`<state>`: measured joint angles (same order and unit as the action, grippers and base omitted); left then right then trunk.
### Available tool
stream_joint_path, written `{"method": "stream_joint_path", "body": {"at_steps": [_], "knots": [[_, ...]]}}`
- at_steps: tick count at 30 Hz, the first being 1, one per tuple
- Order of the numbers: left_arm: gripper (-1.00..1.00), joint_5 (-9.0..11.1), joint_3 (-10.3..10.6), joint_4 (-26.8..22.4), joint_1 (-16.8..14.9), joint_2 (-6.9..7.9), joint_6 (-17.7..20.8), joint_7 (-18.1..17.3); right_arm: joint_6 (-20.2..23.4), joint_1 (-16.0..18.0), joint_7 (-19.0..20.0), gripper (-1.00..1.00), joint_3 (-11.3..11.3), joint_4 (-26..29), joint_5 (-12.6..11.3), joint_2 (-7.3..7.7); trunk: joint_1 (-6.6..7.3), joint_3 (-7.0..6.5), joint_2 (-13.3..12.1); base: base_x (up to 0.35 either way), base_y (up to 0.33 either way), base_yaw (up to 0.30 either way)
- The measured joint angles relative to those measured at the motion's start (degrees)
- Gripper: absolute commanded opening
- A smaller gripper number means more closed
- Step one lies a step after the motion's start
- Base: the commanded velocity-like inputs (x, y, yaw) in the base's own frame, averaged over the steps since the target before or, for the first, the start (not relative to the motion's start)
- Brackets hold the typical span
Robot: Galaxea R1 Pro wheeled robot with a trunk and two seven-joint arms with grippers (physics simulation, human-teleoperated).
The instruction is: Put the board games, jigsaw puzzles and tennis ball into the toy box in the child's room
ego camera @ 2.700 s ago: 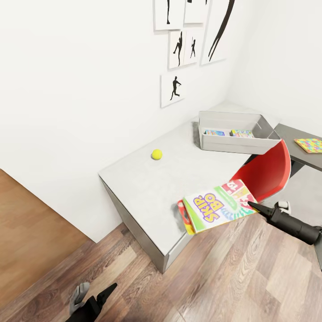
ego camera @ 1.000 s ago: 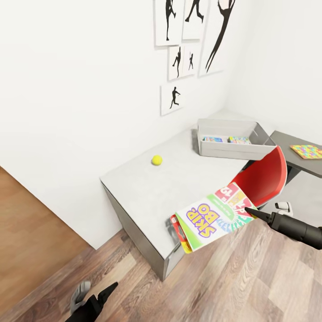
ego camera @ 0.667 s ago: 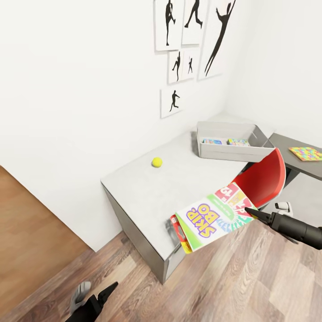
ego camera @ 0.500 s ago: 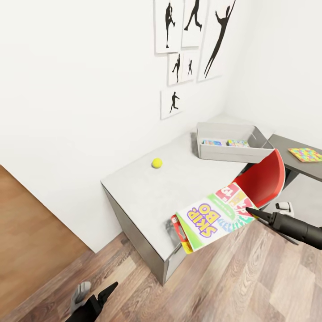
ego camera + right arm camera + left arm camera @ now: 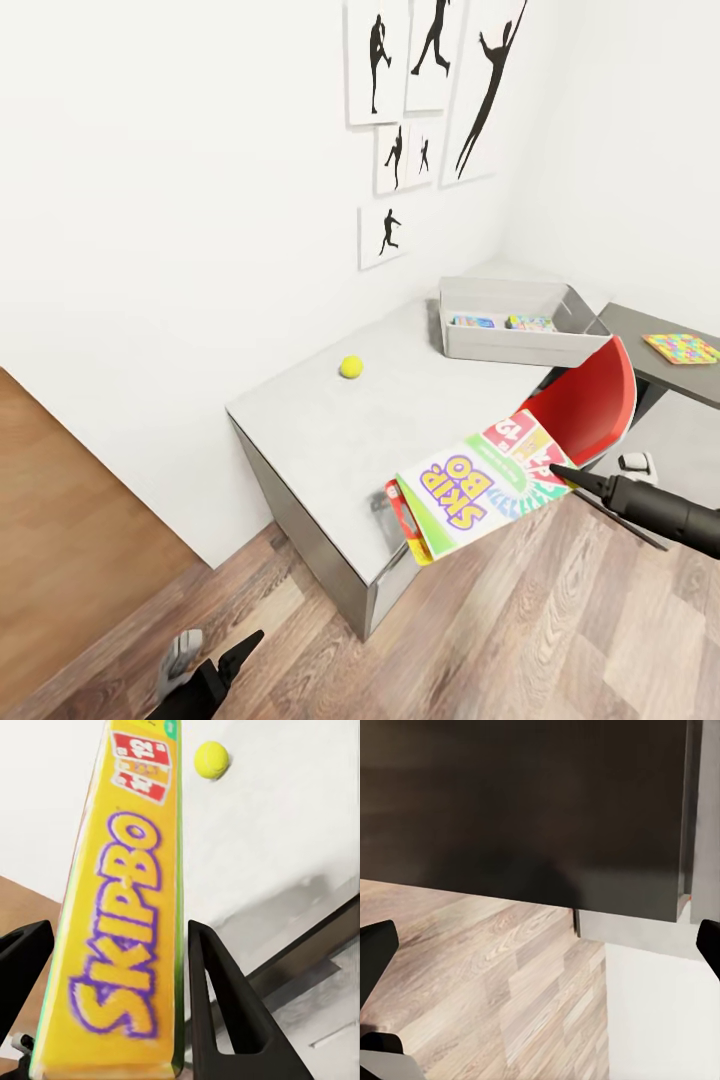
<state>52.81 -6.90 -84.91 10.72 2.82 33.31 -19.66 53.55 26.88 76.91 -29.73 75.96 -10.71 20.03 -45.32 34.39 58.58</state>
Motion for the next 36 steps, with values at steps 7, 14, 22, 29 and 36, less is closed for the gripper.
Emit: {"method": "stream_joint_path", "body": {"at_steps": [7, 14, 22, 29, 36], "knots": [[1.00, -0.1, 0.0, 0.0, 0.0, 0.03, 0.1, -0.2, -1.3, -0.5, -0.5, -1.00, 0.0, 0.1, 0.0, -0.31, 0.00, -0.03, 0.0, 0.000, 0.000, 0.000], [1.00, 0.0, -0.3, -1.6, 0.6, 0.59, 0.2, -3.8, -1.9, -0.6, -0.5, -1.00, -0.1, 0.3, -0.1, -0.27, 0.00, -0.09, 0.0, 0.000, 0.000, 0.000], [1.00, 0.1, -1.5, -5.6, 1.2, 1.34, 1.2, -10.4, -0.9, -0.7, -0.4, -1.00, 0.0, 3.0, -0.1, 0.05, 0.00, -0.55, 0.0, 0.000, 0.000, 0.000], [1.00, -0.3, -1.4, -6.2, -1.2, 1.24, 2.6, -9.3, 1.6, -0.8, -0.4, -1.00, 0.1, 4.3, -0.1, -0.10, 0.00, -1.15, 0.0, 0.000, 0.000, 0.000], [1.00, -0.4, -1.4, -5.8, -1.0, 1.13, 2.8, -6.8, 2.8, -0.8, -0.6, -1.00, 0.3, 4.7, -0.1, -0.41, 0.00, -1.79, 0.0, 0.000, 0.000, 0.000]]}}
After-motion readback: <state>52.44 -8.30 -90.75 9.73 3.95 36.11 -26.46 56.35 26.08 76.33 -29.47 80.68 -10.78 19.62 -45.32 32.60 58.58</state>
